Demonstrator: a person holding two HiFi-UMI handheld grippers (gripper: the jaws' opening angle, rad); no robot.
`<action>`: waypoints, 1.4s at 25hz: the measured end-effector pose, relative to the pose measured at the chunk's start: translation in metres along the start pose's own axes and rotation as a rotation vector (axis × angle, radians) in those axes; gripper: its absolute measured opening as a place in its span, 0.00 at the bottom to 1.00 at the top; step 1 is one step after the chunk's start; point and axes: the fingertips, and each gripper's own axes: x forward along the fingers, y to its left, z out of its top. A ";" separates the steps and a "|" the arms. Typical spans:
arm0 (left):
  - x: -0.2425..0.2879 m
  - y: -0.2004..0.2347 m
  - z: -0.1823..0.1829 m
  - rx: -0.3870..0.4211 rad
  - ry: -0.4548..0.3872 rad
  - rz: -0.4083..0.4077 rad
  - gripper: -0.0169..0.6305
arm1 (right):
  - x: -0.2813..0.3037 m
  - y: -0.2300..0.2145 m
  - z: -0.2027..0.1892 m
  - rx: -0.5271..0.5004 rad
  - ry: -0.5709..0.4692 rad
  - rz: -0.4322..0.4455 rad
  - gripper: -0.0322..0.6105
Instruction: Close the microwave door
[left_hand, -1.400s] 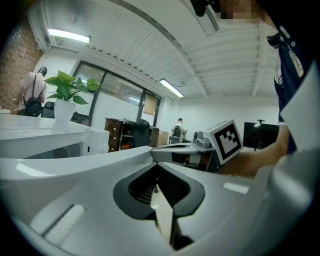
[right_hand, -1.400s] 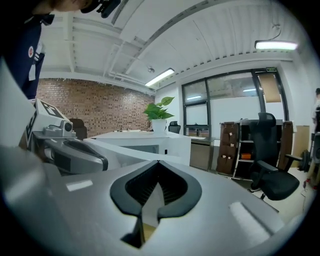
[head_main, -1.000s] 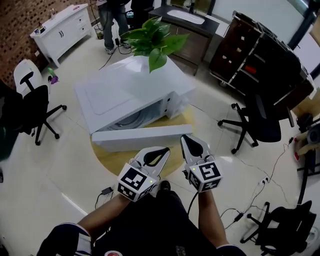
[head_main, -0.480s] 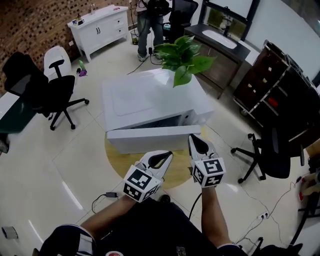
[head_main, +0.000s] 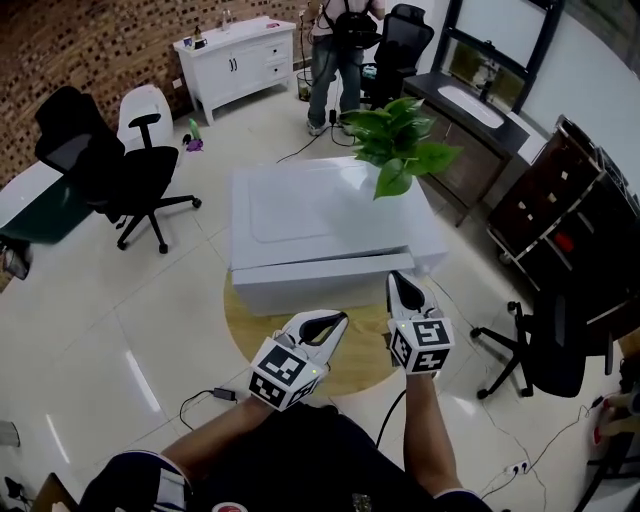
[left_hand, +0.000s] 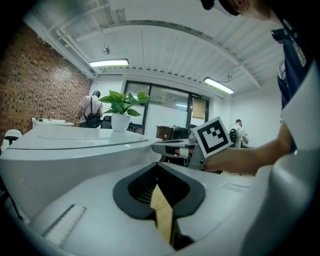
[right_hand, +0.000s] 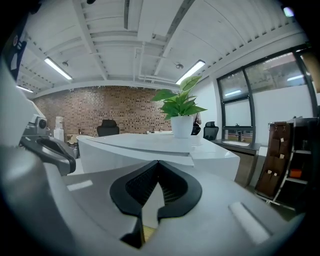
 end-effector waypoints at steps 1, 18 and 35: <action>0.000 0.002 0.000 -0.003 0.001 0.006 0.05 | 0.001 0.000 0.000 0.003 -0.001 0.001 0.05; -0.004 0.023 0.004 -0.017 -0.010 0.073 0.05 | 0.013 -0.003 0.004 0.036 -0.024 0.028 0.05; -0.024 0.027 0.014 -0.008 -0.045 0.102 0.05 | 0.017 -0.002 0.006 0.075 -0.006 0.030 0.05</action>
